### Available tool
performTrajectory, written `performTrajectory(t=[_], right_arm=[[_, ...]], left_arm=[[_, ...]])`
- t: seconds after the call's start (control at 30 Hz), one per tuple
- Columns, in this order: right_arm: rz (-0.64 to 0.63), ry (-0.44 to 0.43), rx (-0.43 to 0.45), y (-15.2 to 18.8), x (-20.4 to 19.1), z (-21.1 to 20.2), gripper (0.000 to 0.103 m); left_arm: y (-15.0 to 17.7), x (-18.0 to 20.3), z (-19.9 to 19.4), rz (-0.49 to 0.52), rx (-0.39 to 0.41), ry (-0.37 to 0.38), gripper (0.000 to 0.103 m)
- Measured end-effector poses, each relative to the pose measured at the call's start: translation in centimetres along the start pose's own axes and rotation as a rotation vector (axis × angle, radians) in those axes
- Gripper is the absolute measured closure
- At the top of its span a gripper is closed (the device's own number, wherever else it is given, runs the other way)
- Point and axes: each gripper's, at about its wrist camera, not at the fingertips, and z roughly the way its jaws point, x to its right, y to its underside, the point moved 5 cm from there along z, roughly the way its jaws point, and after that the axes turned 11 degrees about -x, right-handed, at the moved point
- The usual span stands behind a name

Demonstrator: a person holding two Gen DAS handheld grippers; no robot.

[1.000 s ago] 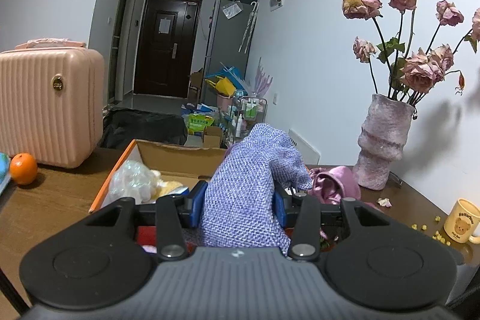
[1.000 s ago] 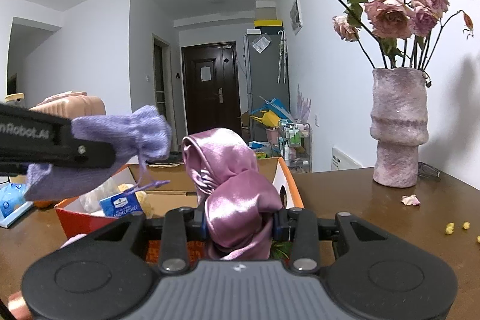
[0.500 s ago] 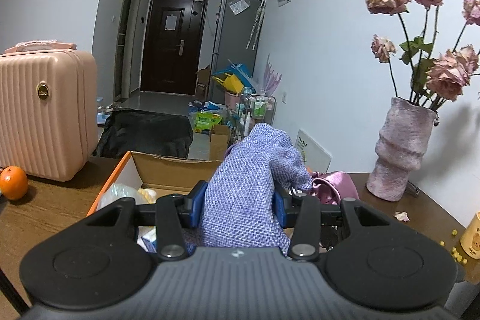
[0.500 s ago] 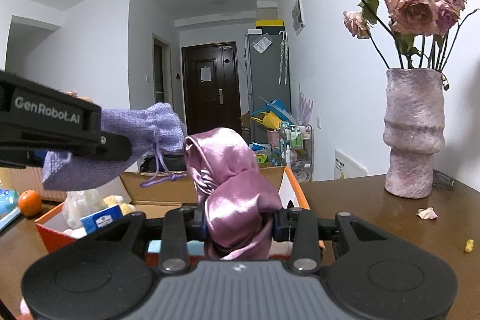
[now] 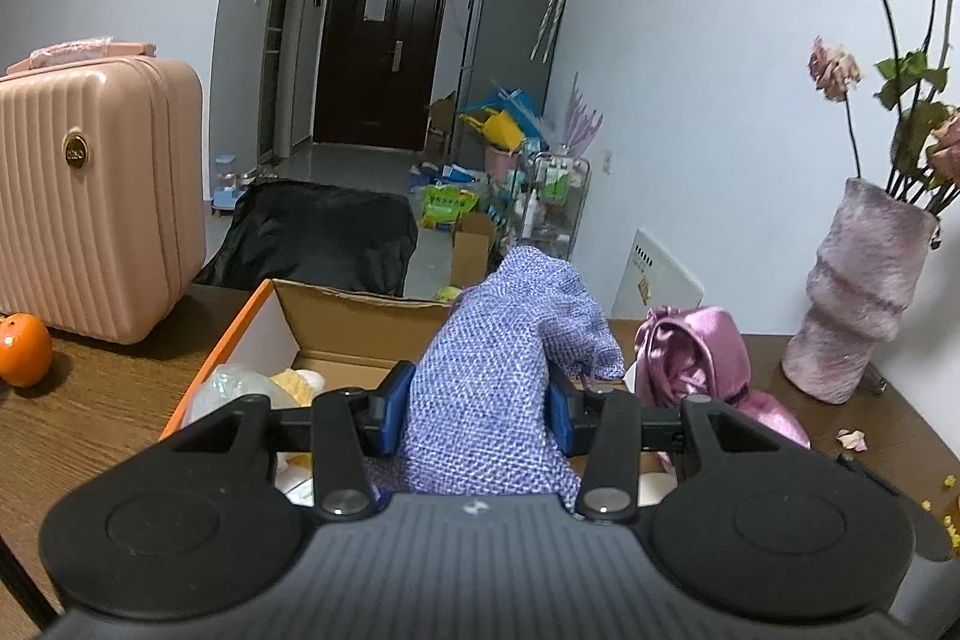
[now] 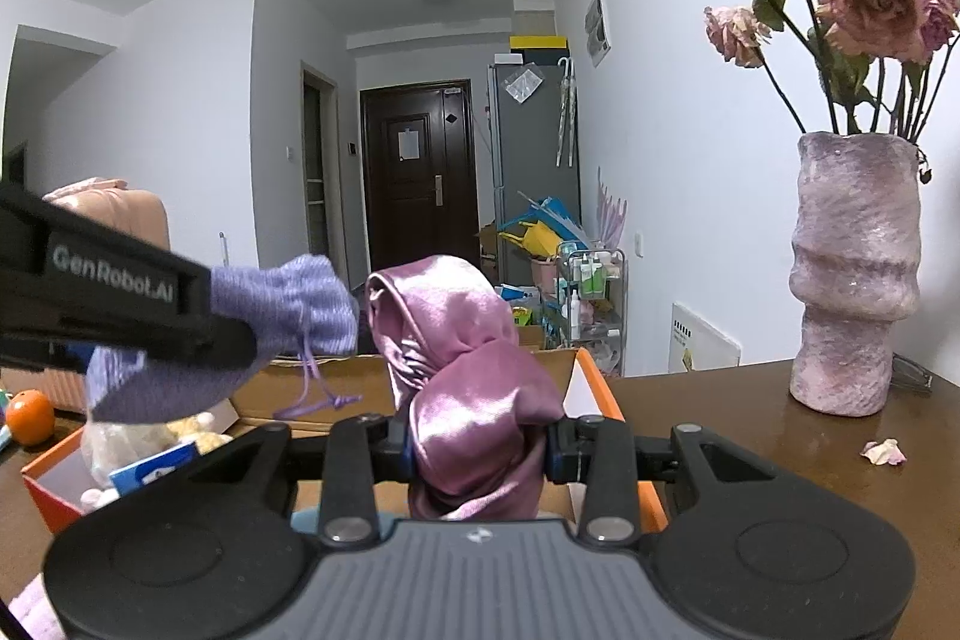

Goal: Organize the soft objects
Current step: 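Carry the mesh bag and satin scrunchie in both grippers over the box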

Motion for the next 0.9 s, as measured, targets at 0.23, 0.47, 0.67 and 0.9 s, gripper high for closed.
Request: performTrajectory(t=[0.23, 0.47, 0.67, 0.9], right_arm=[[0.0, 0.005, -0.017, -0.3, 0.0, 1.2, 0.067], [-0.005, 0.002, -0.039, -0.5, 0.1, 2.2, 0.067], [-0.008, 0.0, -0.062, -0.5, 0.1, 2.9, 0.067], [-0.013, -0.005, -0.076, -0.2, 0.0, 3.0, 0.067]], left_arm=[[-0.1, -0.4, 1.5, -0.013, -0.029, -0.019, 0.058], [0.3, -0.7, 2.5, -0.031, -0.051, -0.031, 0.058], [0.5, -0.6, 2.5, -0.03, -0.036, -0.035, 0.058], [0.5, -0.7, 2.5, -0.037, -0.042, -0.031, 0.058]])
